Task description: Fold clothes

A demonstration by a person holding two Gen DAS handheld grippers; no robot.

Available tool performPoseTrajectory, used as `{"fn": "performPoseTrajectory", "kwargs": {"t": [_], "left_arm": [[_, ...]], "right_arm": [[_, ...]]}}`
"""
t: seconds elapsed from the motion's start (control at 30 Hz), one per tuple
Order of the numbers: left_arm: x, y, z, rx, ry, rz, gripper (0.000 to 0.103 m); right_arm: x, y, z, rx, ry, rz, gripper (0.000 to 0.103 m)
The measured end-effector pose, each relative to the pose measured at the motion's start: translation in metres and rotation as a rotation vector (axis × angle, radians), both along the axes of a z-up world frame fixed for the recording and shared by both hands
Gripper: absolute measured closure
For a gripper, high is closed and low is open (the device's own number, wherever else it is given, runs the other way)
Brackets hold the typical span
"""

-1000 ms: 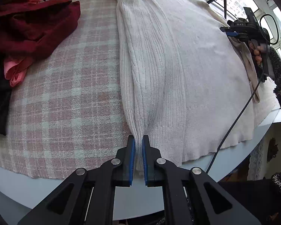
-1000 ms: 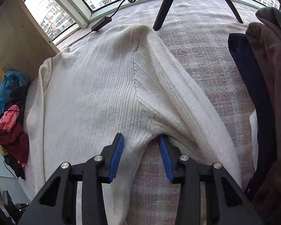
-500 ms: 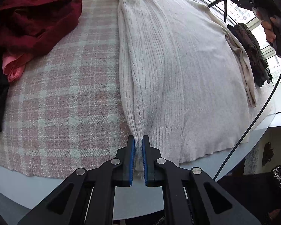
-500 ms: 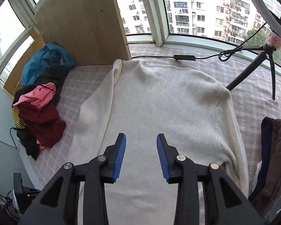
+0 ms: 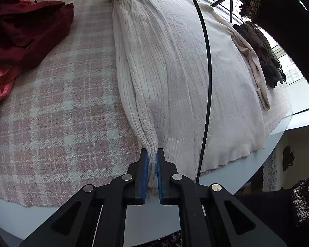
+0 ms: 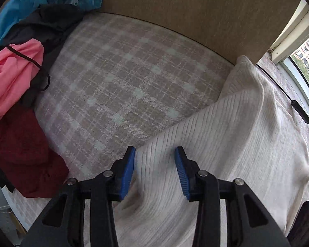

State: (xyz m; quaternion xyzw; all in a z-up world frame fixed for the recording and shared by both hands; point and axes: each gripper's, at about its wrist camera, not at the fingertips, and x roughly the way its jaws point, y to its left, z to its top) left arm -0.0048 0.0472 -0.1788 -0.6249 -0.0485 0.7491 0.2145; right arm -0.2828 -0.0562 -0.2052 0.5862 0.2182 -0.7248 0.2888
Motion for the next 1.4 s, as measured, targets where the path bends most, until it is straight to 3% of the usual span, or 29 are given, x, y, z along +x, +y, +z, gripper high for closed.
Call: {"fn": "performPoseTrajectory", "kwargs": {"t": [0.03, 0.1, 0.33, 0.5, 0.6, 0.7, 0.83, 0.9, 0.97, 1.07, 1.23, 1.3, 1.4], "left_arm": [[0.000, 0.000, 0.000, -0.002, 0.002, -0.003, 0.096], [0.002, -0.001, 0.001, -0.003, 0.008, -0.003, 0.096], [0.011, 0.001, 0.027, 0.016, 0.053, 0.026, 0.096], [0.024, 0.038, 0.054, 0.034, 0.099, -0.038, 0.096], [0.024, 0.065, 0.049, 0.028, 0.095, -0.091, 0.096], [0.022, 0.081, 0.024, 0.002, 0.008, -0.123, 0.094], [0.031, 0.078, 0.025, 0.037, -0.041, -0.110, 0.093], [0.040, 0.065, 0.040, 0.064, -0.026, -0.093, 0.093], [0.044, 0.047, 0.052, 0.090, -0.009, -0.047, 0.093], [0.033, 0.026, 0.056, 0.099, 0.026, 0.037, 0.093], [0.005, 0.046, 0.031, 0.126, 0.055, 0.001, 0.095], [-0.003, 0.062, 0.015, 0.107, 0.042, -0.020, 0.095], [-0.002, 0.075, -0.003, 0.111, 0.014, -0.043, 0.096]], "right_arm": [[0.000, 0.004, 0.001, -0.022, -0.001, 0.007, 0.078], [-0.001, 0.014, 0.005, -0.064, -0.015, 0.013, 0.088], [-0.011, 0.102, 0.053, -0.359, -0.042, -0.095, 0.091], [-0.027, 0.184, 0.057, -0.470, -0.044, -0.229, 0.091], [-0.035, 0.212, 0.036, -0.452, -0.098, -0.277, 0.090], [-0.036, 0.213, 0.016, -0.351, -0.132, -0.273, 0.083], [-0.029, 0.219, 0.034, -0.296, -0.051, -0.235, 0.069], [-0.023, 0.224, 0.054, -0.299, 0.008, -0.225, 0.069], [-0.013, 0.227, 0.074, -0.370, 0.047, -0.182, 0.069], [0.001, 0.214, 0.085, -0.427, 0.059, -0.115, 0.069], [0.014, 0.182, 0.048, -0.365, 0.022, -0.046, 0.069], [0.013, 0.178, 0.033, -0.290, 0.040, -0.036, 0.069], [0.008, 0.180, 0.021, -0.208, 0.086, -0.020, 0.080]]}}
